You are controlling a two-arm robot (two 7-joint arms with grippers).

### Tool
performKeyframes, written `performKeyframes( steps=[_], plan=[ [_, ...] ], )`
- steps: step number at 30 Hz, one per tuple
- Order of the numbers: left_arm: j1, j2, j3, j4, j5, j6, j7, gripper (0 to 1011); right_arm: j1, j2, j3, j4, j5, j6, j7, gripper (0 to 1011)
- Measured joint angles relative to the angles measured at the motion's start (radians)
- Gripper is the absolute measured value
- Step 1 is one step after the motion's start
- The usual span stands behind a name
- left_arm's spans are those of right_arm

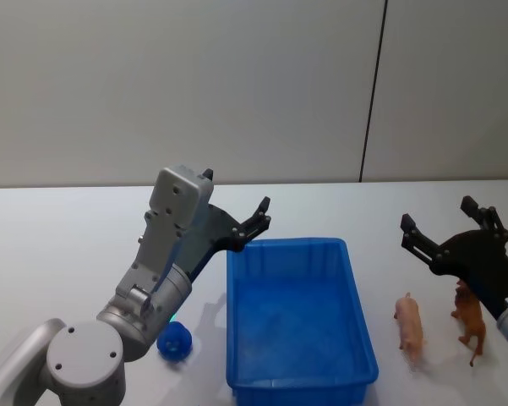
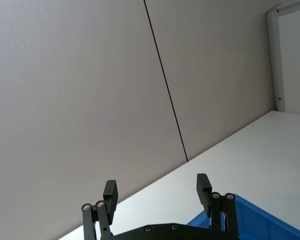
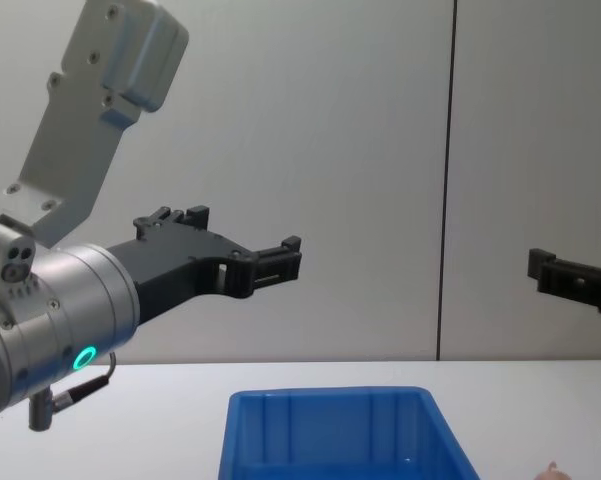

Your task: Pick up the two dolls from the table and place them into the box.

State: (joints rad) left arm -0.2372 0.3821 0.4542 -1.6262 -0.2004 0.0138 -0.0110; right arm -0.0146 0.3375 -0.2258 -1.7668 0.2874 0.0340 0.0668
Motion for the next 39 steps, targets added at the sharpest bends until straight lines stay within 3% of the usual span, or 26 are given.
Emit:
performKeyframes(
  steps=[39],
  plan=[
    [0.000,0.000,0.000,0.000,0.000,0.000,0.000,1001,0.000,0.000,0.000,0.000,0.000,0.000,0.000,1000]
  ],
)
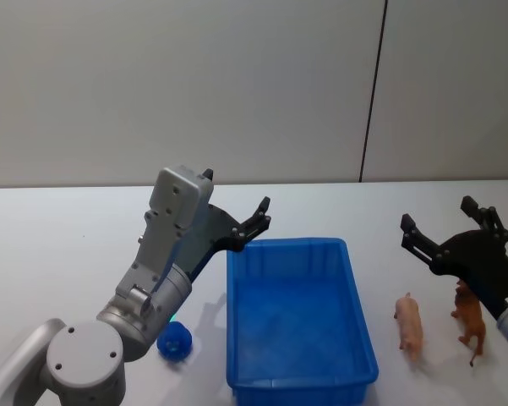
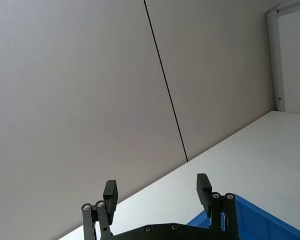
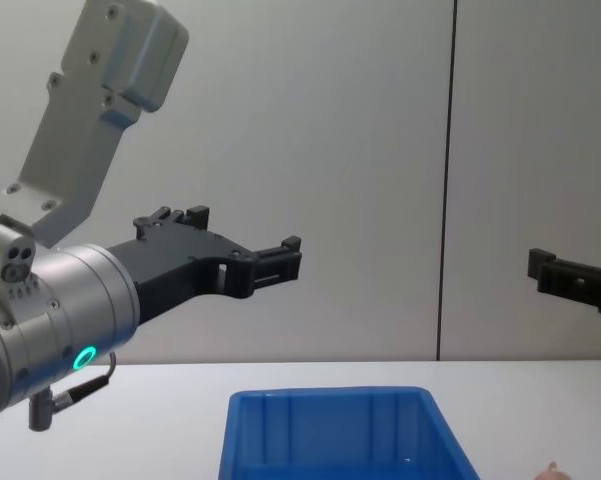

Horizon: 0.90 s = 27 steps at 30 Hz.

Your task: Pick up the two dolls from the table and place them into the box.

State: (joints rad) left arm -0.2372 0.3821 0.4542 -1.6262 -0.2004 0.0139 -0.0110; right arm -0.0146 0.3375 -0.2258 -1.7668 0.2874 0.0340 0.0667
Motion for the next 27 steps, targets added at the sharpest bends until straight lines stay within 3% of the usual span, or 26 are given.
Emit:
performKeyframes(
  steps=[9,14,27],
  plan=[
    [0.000,0.000,0.000,0.000,0.000,0.000,0.000,1001,-0.009,0.007,0.002,-0.007,0.000,0.001,-0.003,1000],
    [0.000,0.000,0.000,0.000,0.000,0.000,0.000,1001,-0.041,0.026,0.010,-0.037,-0.004,0.002,-0.026,1001],
    [0.000,0.000,0.000,0.000,0.000,0.000,0.000,1001,-0.204,0.098,0.034,-0.160,-0.022,0.031,-0.161,1001]
  ],
)
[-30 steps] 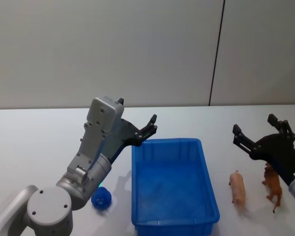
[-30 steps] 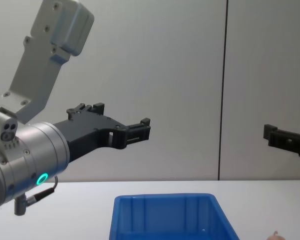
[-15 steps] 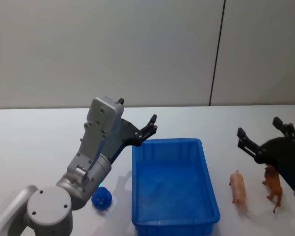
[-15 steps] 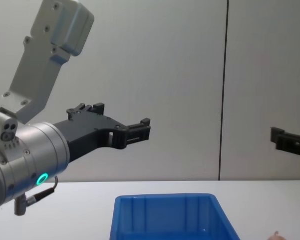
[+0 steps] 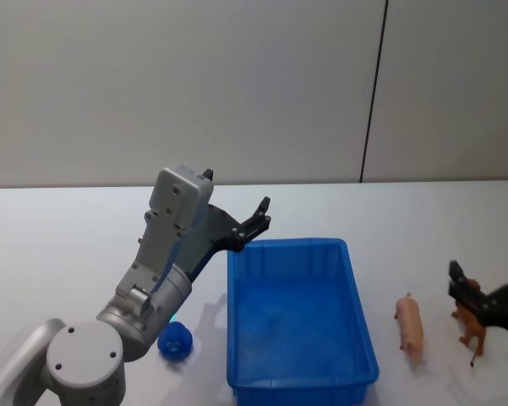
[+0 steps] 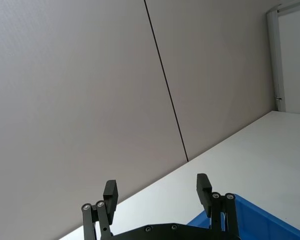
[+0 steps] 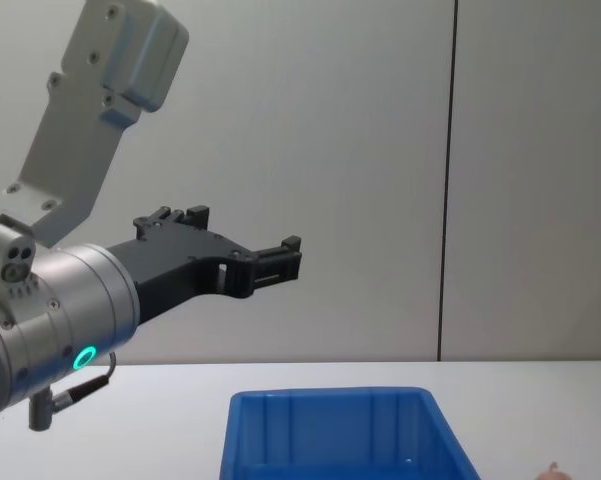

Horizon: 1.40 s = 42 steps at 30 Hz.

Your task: Pick up the two dolls from the table and place them into the box.

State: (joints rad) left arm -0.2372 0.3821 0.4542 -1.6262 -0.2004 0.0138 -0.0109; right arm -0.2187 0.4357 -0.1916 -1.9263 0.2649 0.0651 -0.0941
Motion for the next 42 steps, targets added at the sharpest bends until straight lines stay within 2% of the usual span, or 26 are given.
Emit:
performKeyframes(
  steps=[7,16,21,26,42],
  plan=[
    [0.000,0.000,0.000,0.000,0.000,0.000,0.000,1001,-0.072,0.024,0.012,-0.044,-0.019,0.072,-0.079,1000],
    [0.000,0.000,0.000,0.000,0.000,0.000,0.000,1001,-0.081,0.019,0.022,-0.038,-0.046,0.169,-0.126,1001],
    [0.000,0.000,0.000,0.000,0.000,0.000,0.000,1001,-0.066,0.009,0.027,-0.017,-0.053,0.207,-0.130,1001],
    [0.000,0.000,0.000,0.000,0.000,0.000,0.000,1001,-0.028,-0.012,0.029,0.028,-0.056,0.238,-0.113,1001],
    [0.000,0.000,0.000,0.000,0.000,0.000,0.000,1001,0.089,-0.080,0.027,0.173,-0.042,0.281,-0.040,1001]
  ],
)
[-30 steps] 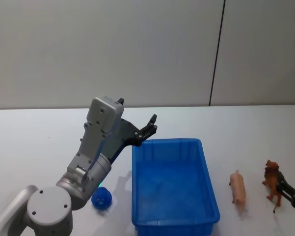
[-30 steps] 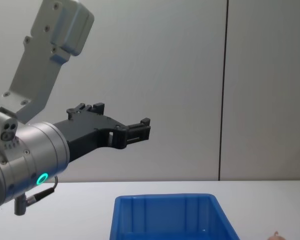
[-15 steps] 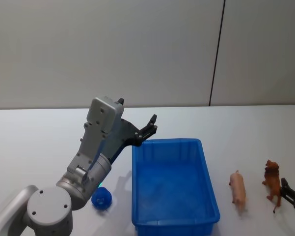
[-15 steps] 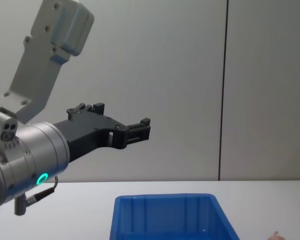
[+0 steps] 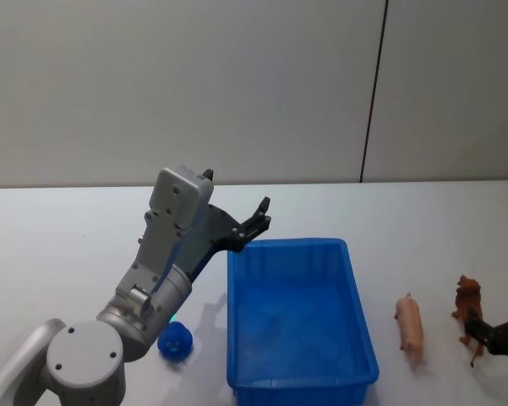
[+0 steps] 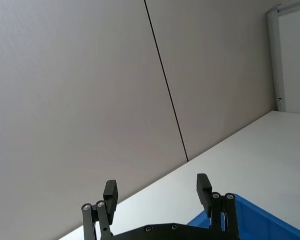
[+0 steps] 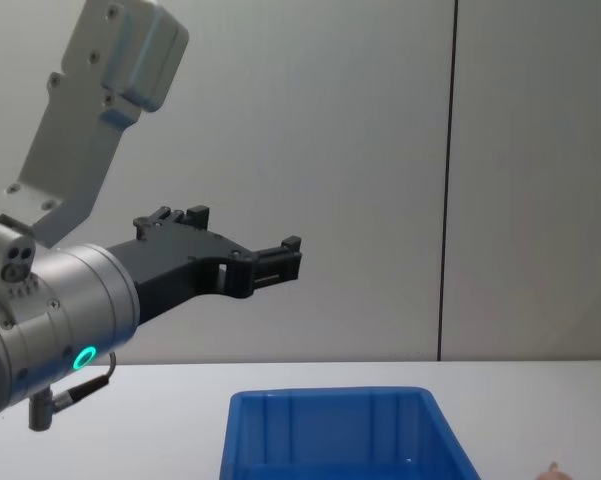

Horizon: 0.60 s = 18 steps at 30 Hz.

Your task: Pick up the two dolls from the table and place them into the box.

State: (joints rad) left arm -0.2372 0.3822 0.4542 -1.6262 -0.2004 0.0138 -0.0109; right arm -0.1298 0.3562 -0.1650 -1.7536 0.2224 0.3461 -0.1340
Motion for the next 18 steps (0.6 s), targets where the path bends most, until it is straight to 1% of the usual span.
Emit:
performKeyframes(
  steps=[6,18],
  plan=[
    [0.000,0.000,0.000,0.000,0.000,0.000,0.000,1001,0.043,-0.028,-0.005,0.059,0.002,0.015,0.012,1000],
    [0.000,0.000,0.000,0.000,0.000,0.000,0.000,1001,0.125,-0.086,-0.018,0.169,-0.005,0.047,0.005,1000]
  ],
)
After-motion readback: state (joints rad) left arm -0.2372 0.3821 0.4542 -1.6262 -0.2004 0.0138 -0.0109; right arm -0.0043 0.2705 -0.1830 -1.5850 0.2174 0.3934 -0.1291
